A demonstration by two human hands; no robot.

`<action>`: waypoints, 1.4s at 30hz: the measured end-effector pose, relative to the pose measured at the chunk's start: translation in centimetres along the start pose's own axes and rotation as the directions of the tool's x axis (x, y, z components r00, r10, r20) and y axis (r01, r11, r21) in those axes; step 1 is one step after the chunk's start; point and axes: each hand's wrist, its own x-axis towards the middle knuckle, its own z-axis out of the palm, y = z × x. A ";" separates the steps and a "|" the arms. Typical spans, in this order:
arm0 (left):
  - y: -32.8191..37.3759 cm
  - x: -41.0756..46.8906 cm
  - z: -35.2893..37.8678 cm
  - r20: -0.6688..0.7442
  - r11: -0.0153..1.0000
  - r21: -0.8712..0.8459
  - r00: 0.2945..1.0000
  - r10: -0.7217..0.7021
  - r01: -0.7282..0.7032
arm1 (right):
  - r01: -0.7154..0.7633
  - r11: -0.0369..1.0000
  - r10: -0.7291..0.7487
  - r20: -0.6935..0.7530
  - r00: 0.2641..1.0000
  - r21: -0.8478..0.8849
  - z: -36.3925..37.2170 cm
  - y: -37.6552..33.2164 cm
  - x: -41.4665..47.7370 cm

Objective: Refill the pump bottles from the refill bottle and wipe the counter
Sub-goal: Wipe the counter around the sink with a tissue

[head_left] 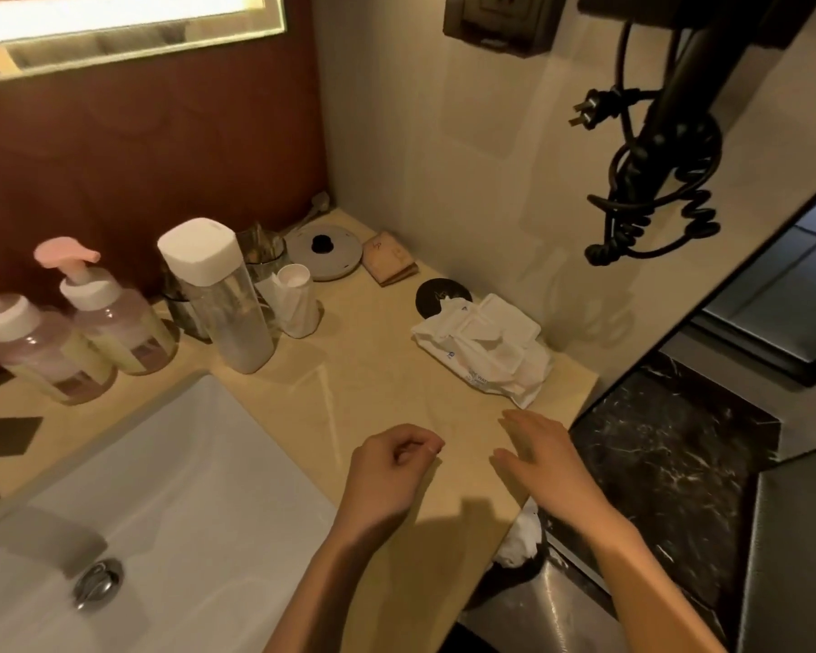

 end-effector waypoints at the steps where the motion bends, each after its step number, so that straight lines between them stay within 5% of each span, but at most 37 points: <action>1: -0.2 0.3 0.0 -0.002 1.000 -0.003 1.000 -0.012 0.012 | 0.017 1.000 -0.018 -0.008 1.000 -0.020 -0.3 0.0 1.2; 10: -0.6 3.9 -0.4 -0.115 0.995 0.069 0.991 -0.067 0.075 | 0.199 0.977 -0.208 -0.154 0.966 -0.075 -3.2 -0.4 10.4; 20: -0.4 5.7 1.1 -0.173 0.988 0.095 0.980 -0.101 0.118 | 0.519 0.782 -0.469 0.223 0.855 -0.346 -3.1 -0.4 15.4; 28: -0.7 5.2 0.8 -0.181 0.981 0.137 0.977 -0.114 0.139 | 0.537 0.612 -0.411 0.346 0.843 -0.581 -2.7 -3.1 18.2; 42: -1.4 3.8 0.7 -0.183 0.982 0.136 0.978 -0.101 0.127 | 0.413 0.689 -0.176 0.415 0.893 -0.596 -3.4 -5.2 17.9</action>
